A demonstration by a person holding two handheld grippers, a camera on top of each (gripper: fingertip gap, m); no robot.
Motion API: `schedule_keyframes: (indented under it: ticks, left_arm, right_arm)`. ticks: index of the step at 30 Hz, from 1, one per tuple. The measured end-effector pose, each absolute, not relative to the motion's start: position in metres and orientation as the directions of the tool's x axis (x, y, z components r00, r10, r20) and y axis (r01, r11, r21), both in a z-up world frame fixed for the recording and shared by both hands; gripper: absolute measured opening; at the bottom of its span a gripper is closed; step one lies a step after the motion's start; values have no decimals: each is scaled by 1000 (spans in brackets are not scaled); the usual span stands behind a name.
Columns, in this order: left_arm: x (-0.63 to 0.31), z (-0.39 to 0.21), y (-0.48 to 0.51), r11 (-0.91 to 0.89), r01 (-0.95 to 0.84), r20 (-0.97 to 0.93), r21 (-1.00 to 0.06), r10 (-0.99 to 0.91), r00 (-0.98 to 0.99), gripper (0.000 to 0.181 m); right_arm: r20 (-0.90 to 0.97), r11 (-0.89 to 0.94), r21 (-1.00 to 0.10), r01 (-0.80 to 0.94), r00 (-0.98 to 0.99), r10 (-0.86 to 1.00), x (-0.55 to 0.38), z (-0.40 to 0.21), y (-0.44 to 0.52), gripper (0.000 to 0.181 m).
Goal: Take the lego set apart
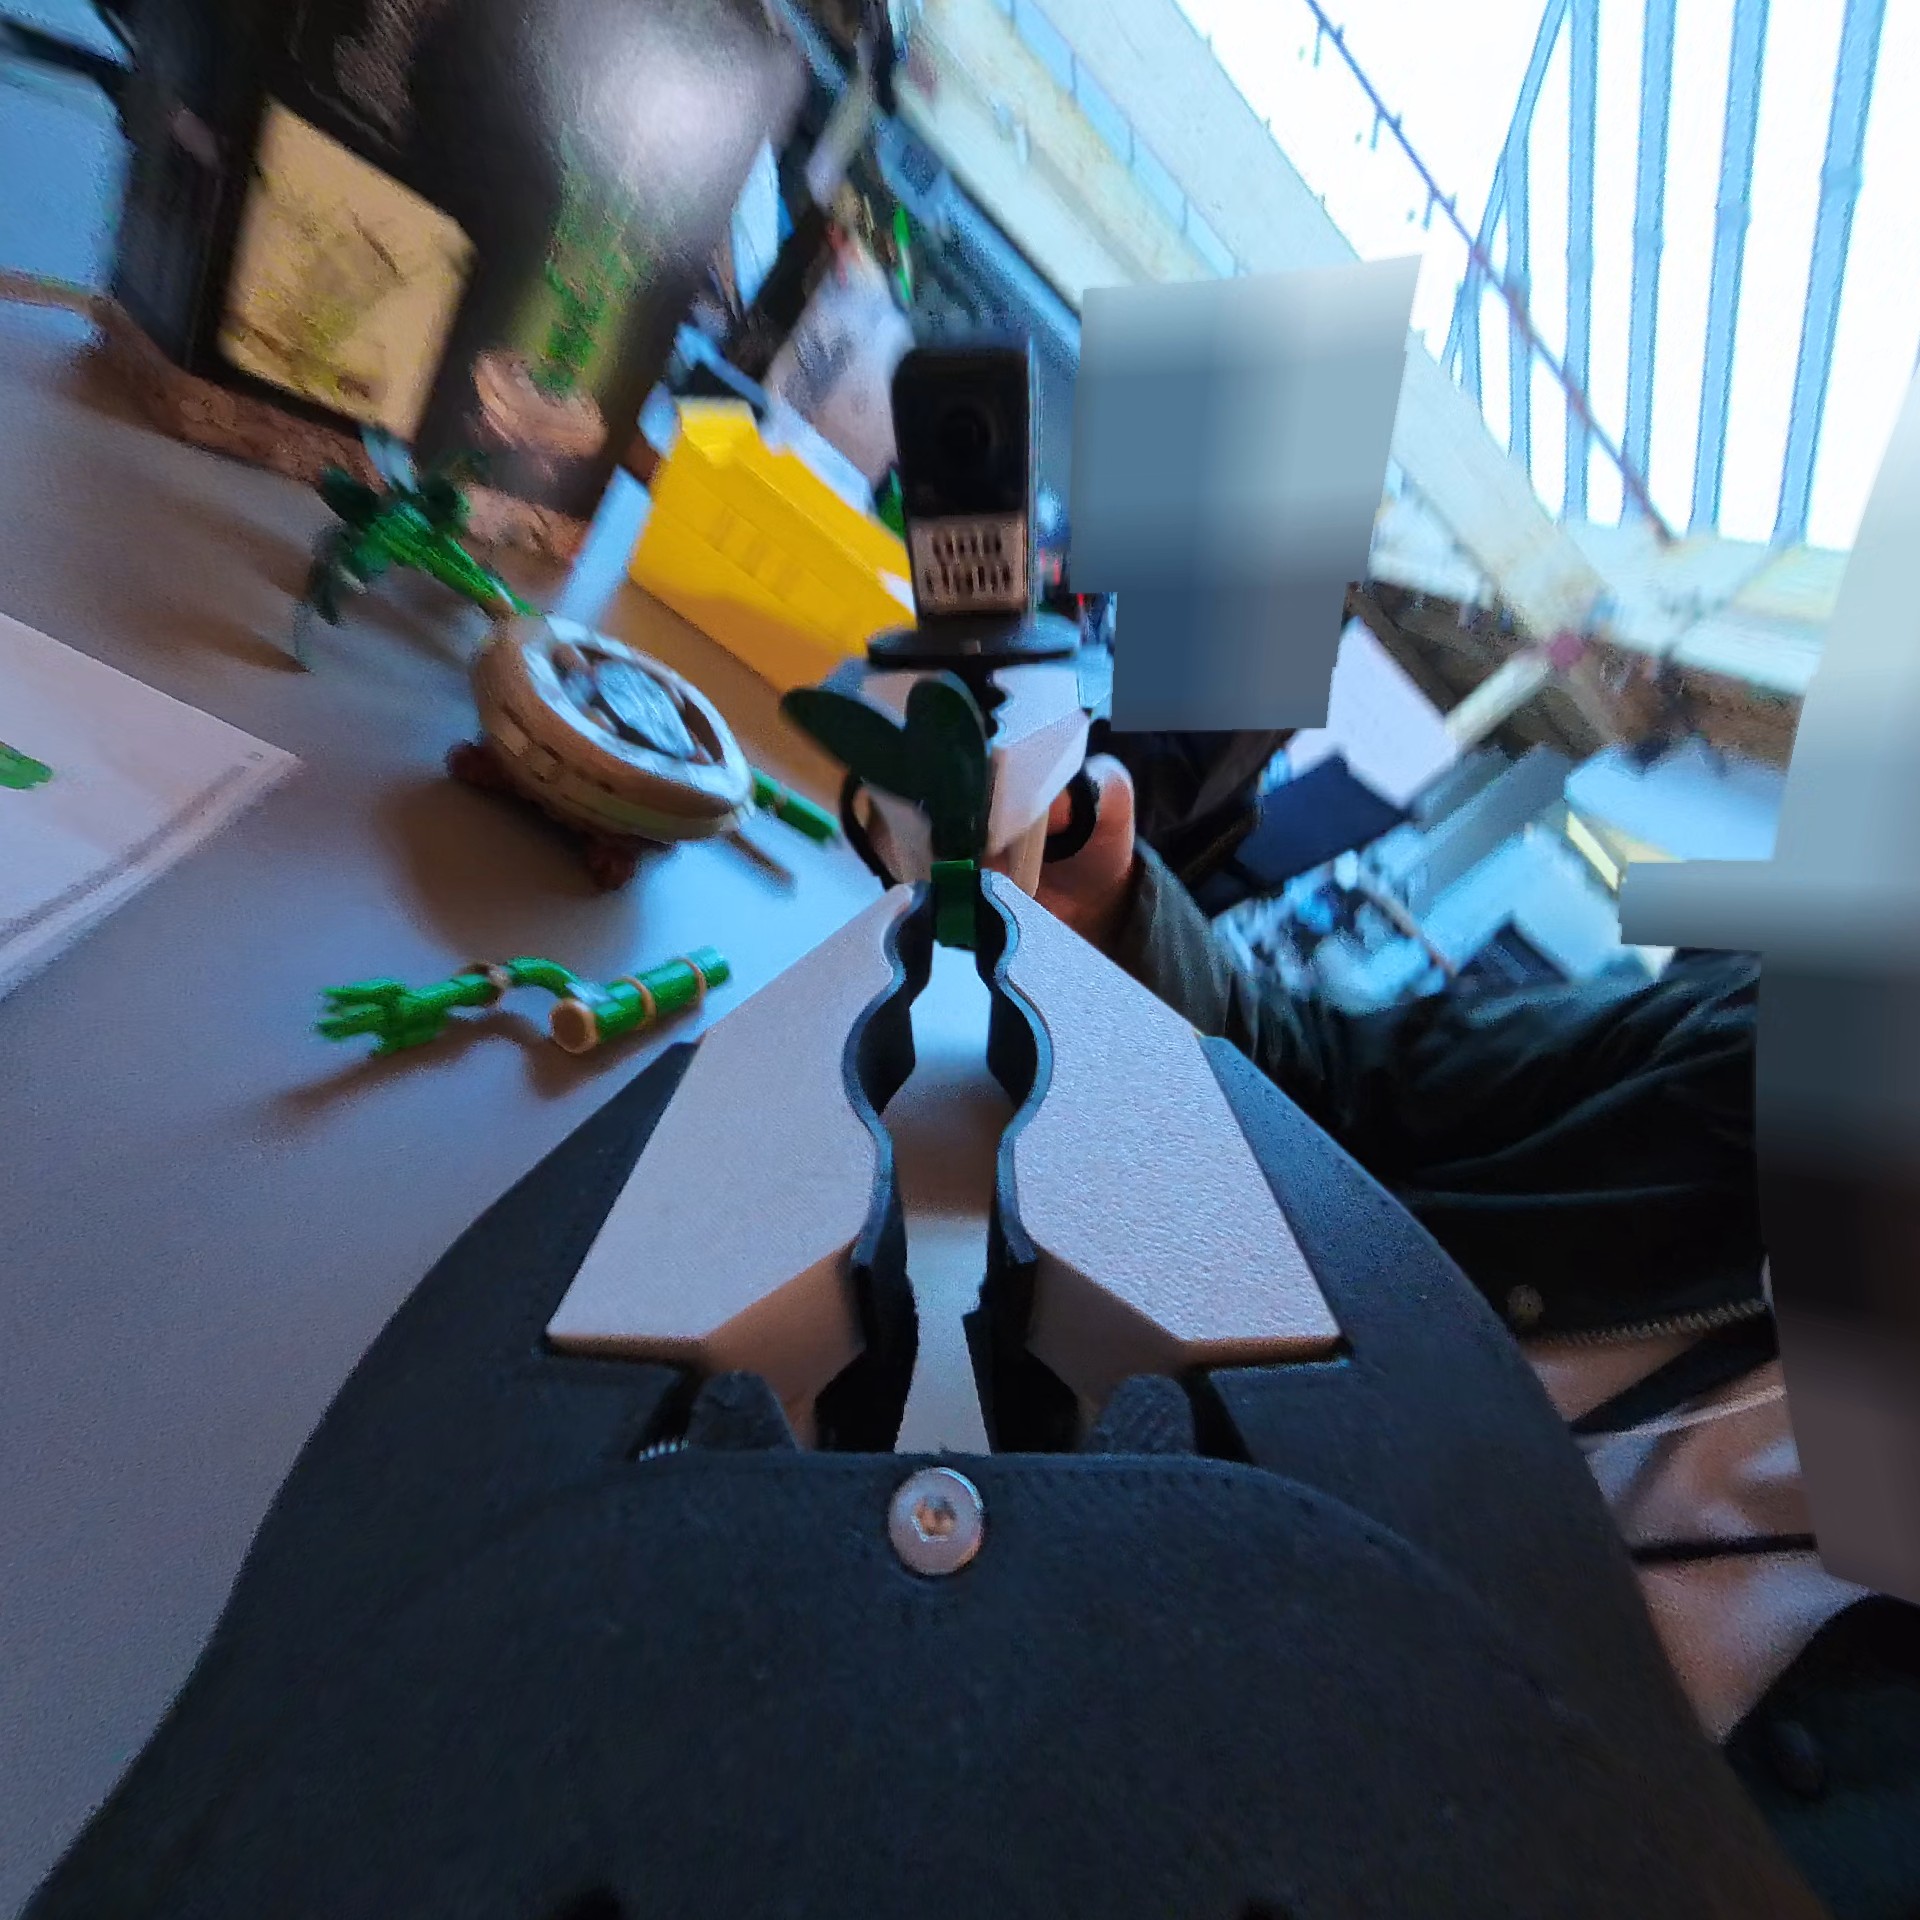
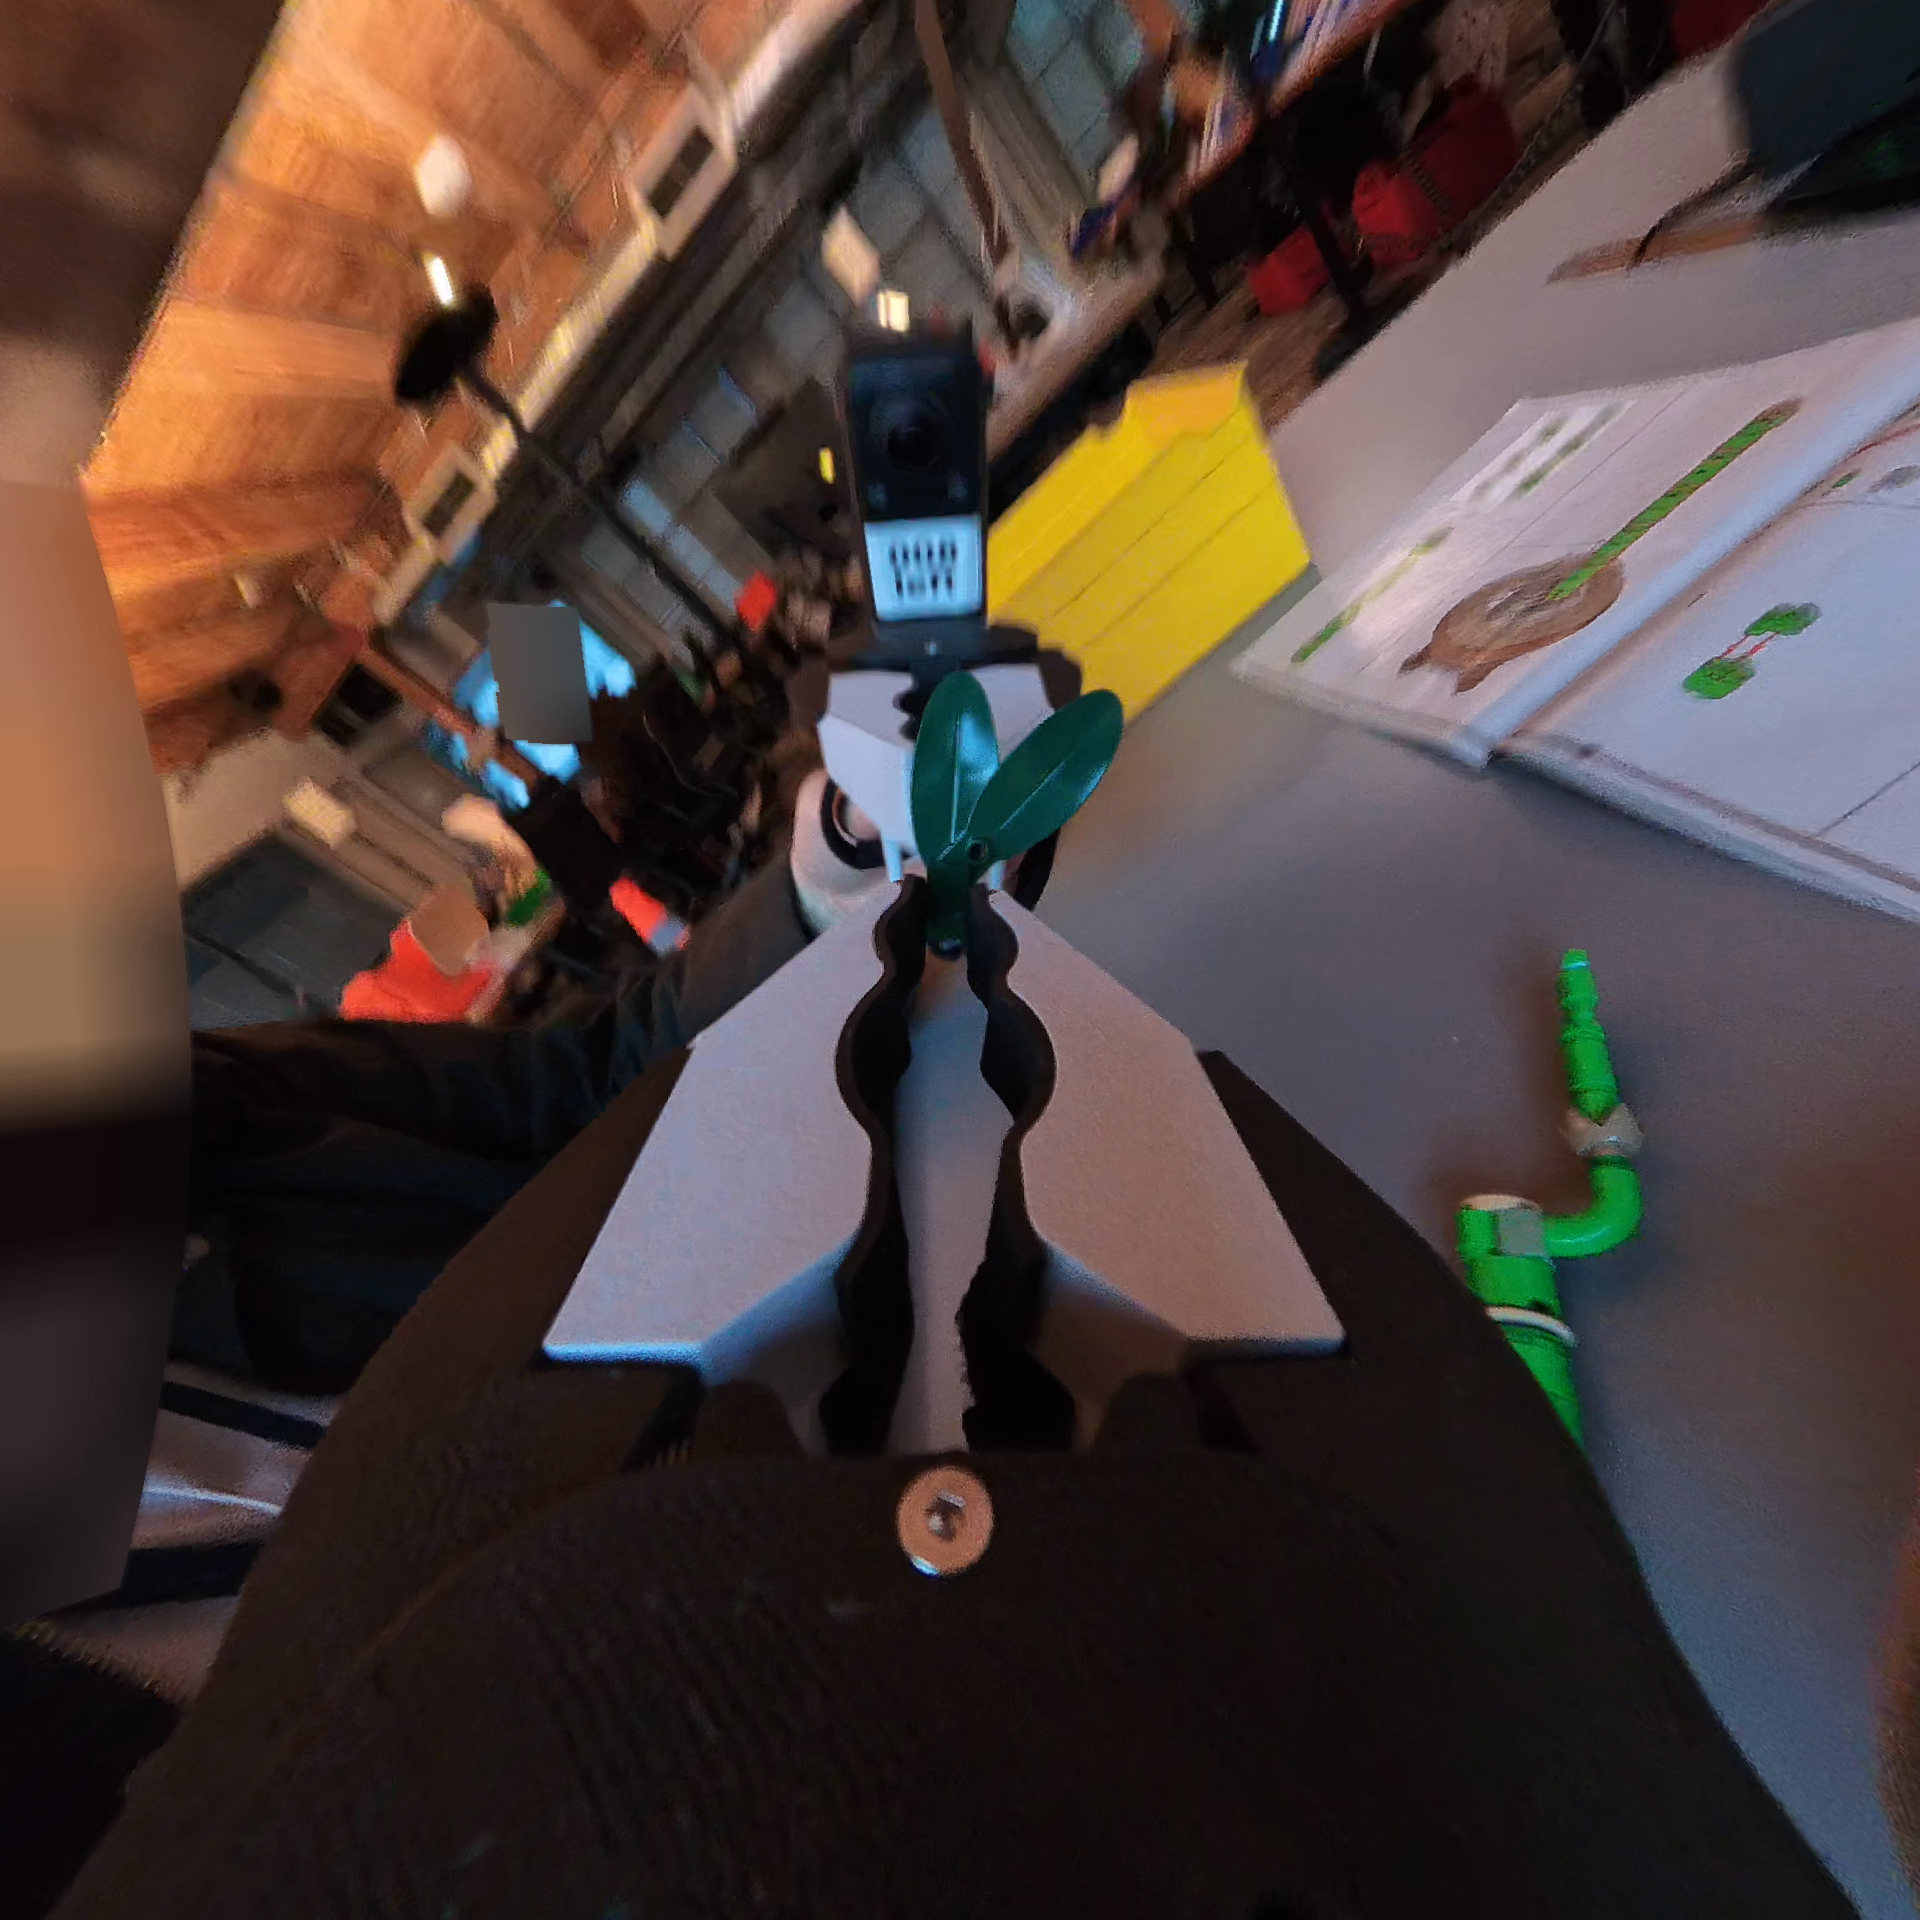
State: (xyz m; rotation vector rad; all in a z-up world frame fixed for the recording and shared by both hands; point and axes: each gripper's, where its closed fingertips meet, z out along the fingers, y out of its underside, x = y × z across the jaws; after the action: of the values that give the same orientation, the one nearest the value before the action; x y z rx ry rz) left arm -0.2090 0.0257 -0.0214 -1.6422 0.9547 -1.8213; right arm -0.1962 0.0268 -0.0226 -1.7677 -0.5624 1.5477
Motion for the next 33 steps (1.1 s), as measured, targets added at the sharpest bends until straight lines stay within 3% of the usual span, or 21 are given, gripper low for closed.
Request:
schedule_keyframes:
  ticks: [3,7,10,16,22,25,29,33]
  left_arm:
    - [-258,13,63,-690,160,666,-706,-724,-179,5]
    - [-259,13,52,-686,120,653,-718,-723,-226,5]
    - [-246,7,41,-689,67,660,-722,-714,-235,5]
    - [-238,-3,43,-702,42,685,-710,-704,-188,5]
    - [-231,-13,44,-677,12,672,-736,-732,-112,5]
    - [-232,-14,50,-696,39,692,-717,-717,-84,5]
    - [-229,-17,58,-736,92,735,-670,-676,-53,6]
    - [-218,-21,54,-742,98,743,-663,-668,-32,6]
  right_arm:
    - [-679,-602,-728,-328,223,699,-138,-1,47,5]
    - [-686,-628,-718,-300,152,712,-139,1,37,6]
    - [-673,-655,-739,-160,136,727,-167,-12,23,6]
    - [-462,-585,-753,302,391,796,-209,-96,9,6]
    - [-306,-512,-704,493,440,844,-218,-133,6,8]
    - [-192,-430,-769,473,470,861,-215,-118,19,30]
    - [191,-29,-937,349,576,795,-211,-42,41,28]
    - [335,72,-911,407,626,704,-211,-30,44,28]
